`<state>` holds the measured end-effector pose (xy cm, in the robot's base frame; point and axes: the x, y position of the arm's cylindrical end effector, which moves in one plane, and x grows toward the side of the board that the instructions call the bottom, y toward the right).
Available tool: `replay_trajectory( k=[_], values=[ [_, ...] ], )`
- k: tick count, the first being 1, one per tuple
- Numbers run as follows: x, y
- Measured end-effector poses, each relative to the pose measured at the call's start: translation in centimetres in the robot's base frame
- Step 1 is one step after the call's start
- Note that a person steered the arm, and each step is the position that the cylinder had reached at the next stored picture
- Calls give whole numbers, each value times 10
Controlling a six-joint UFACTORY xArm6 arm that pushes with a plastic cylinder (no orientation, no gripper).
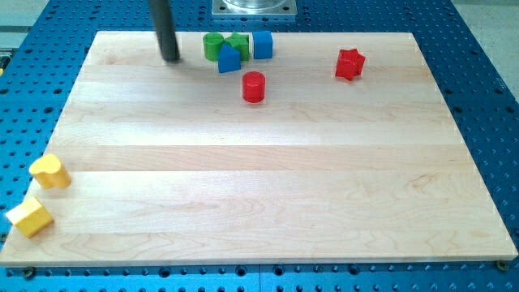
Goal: Move the red circle close to the yellow heart
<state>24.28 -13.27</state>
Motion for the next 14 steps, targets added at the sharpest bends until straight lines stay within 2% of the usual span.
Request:
replay_trajectory(
  k=[2, 3, 4, 5, 6, 10, 11, 12, 13, 14],
  values=[
    [4, 6],
    [26, 5],
    [108, -33],
    [162, -13],
    [185, -5],
    [190, -2],
    [199, 67],
    [173, 157],
    [122, 171],
    [109, 156]
  ],
)
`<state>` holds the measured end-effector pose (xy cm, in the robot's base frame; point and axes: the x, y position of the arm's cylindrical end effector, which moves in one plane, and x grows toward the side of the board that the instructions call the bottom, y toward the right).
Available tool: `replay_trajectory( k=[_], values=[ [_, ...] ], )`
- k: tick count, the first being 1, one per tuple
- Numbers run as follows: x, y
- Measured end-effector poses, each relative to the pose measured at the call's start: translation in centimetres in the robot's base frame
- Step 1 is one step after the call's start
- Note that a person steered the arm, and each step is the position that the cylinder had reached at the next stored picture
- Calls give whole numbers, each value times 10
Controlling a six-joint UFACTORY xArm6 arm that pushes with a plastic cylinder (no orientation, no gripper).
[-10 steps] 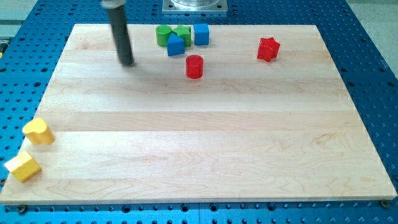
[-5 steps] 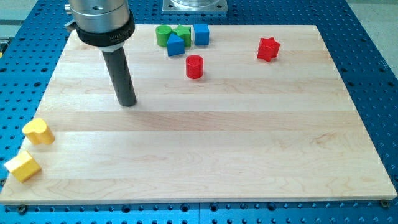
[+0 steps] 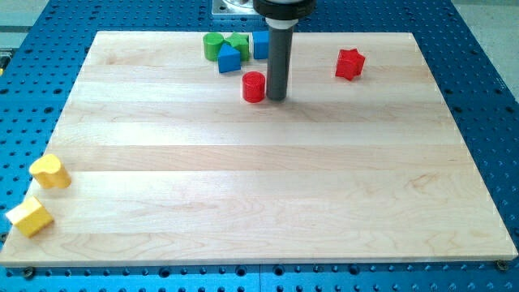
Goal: Move the red circle close to the yellow heart
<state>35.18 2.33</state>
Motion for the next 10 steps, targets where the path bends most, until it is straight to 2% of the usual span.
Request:
replay_trajectory(
  k=[1, 2, 3, 4, 5, 6, 7, 8, 9, 10],
  values=[
    [6, -12],
    [-29, 20],
    [-16, -43],
    [71, -120],
    [136, -206],
    [108, -141],
    [76, -181],
    [93, -216],
    [119, -219],
    [116, -216]
  ],
)
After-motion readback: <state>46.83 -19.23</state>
